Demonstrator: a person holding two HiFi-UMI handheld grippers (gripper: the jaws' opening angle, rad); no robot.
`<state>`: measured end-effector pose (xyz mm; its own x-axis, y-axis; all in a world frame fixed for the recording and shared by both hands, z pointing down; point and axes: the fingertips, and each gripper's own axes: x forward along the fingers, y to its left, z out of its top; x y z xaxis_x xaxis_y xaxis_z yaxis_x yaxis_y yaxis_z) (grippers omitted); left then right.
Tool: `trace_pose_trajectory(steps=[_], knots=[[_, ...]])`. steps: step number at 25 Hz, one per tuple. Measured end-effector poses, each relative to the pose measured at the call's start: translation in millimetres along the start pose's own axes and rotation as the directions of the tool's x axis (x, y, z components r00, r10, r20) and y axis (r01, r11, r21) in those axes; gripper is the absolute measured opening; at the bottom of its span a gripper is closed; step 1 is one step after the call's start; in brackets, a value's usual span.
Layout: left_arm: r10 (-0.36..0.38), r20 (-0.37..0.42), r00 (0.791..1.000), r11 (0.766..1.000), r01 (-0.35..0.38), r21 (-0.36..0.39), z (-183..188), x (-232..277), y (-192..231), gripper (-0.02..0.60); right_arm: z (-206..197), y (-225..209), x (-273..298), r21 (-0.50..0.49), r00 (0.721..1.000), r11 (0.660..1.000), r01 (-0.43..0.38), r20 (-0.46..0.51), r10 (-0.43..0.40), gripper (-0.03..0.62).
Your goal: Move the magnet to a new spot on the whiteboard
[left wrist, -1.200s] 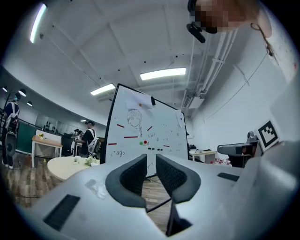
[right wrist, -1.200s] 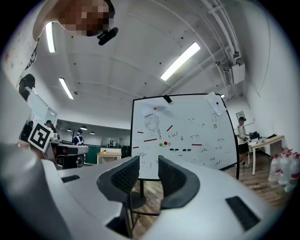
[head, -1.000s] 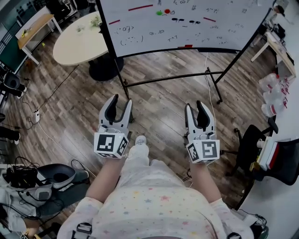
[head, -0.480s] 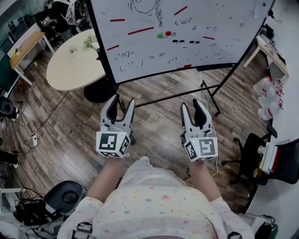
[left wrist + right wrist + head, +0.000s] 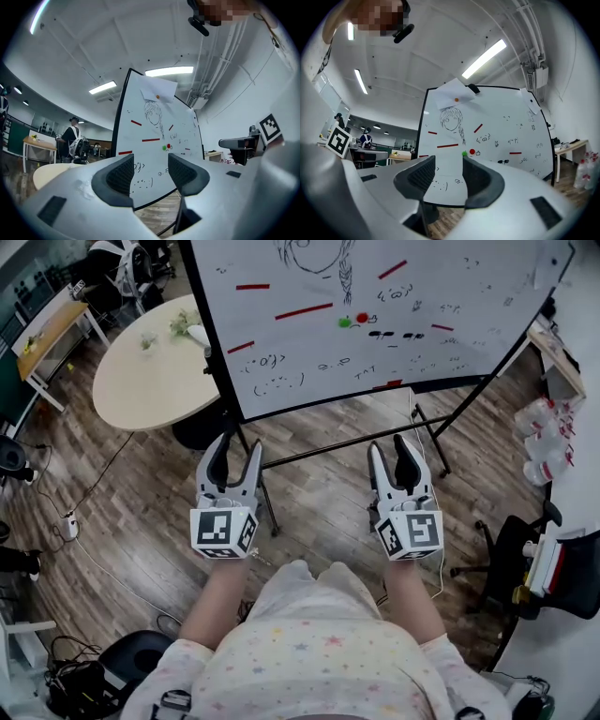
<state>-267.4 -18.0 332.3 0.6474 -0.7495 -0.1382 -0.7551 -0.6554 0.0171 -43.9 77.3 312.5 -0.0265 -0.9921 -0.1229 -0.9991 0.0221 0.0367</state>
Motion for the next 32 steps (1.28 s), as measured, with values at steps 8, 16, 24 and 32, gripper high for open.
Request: trace_pose_trajectory(steps=[8, 16, 24, 32], knots=[[0.034, -0.026, 0.999, 0.999, -0.034, 0.005, -15.7, 41.6, 3.8, 0.207, -8.9, -23.2, 48.1, 0.034, 0.999, 0.999, -0.042, 0.003, 0.041, 0.183], [0.103, 0.01, 0.995, 0.994, -0.104, 0.022, -11.1, 116.5, -11.4, 0.207, -10.1, -80.4, 101.5, 0.028, 0.992, 0.992, -0.127, 0.019, 0.126, 0.183], [0.135, 0.005, 0.991, 0.99, -0.135, 0.032, -20.9, 185.7, -50.9, 0.207, -16.9, -142.4, 141.2, 0.027, 0.979, 0.979, -0.204, 0.019, 0.204, 0.183], [0.165, -0.014, 0.986, 0.985, -0.164, 0.058, -24.5, 214.8, -56.8, 0.207, -20.8, -165.0, 169.2, 0.05, 0.972, 0.971, -0.232, 0.044, 0.23, 0.183]])
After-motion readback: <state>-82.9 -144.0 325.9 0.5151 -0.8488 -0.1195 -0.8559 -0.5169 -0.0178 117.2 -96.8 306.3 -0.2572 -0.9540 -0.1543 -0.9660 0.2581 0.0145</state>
